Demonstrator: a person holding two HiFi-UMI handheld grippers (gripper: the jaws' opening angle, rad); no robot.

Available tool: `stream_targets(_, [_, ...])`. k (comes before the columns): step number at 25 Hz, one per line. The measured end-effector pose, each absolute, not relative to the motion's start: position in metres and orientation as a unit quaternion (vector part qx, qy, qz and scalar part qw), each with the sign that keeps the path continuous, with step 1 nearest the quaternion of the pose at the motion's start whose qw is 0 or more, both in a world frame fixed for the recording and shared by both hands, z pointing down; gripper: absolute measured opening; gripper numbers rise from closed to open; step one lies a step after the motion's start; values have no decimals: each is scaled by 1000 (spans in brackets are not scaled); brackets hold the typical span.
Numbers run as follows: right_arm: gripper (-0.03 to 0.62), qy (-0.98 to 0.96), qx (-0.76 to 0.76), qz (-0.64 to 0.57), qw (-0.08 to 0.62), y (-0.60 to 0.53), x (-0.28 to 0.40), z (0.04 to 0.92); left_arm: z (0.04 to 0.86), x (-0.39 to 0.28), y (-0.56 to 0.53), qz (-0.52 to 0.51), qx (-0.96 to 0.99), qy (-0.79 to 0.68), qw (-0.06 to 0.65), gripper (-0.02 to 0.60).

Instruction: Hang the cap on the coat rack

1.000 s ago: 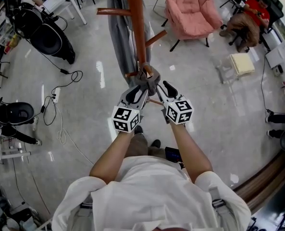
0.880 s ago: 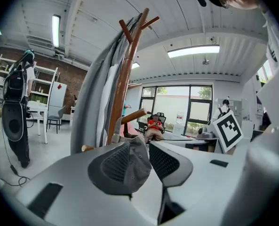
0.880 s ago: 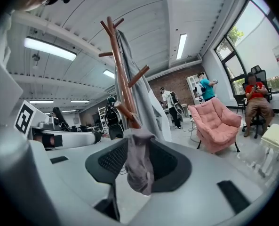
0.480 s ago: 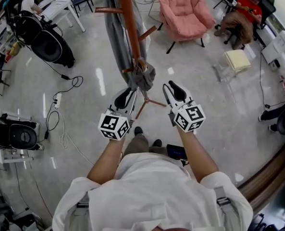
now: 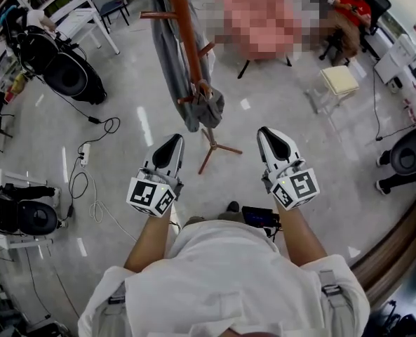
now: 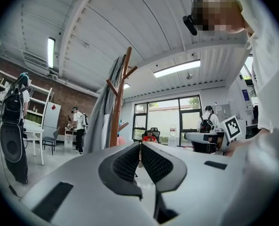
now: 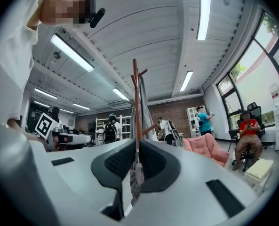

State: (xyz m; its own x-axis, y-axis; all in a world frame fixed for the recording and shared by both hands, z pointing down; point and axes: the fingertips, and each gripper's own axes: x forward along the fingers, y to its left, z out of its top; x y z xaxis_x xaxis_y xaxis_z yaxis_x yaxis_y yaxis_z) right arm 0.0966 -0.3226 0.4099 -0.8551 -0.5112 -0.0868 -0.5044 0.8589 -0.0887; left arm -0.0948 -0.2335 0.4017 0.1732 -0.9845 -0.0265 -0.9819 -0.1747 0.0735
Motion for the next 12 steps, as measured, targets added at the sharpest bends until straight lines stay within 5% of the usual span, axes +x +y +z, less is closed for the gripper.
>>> stream_targets(12, [28, 931, -359, -41, 53, -233, 125, 399, 387, -116, -142, -50, 803, -593, 30, 14])
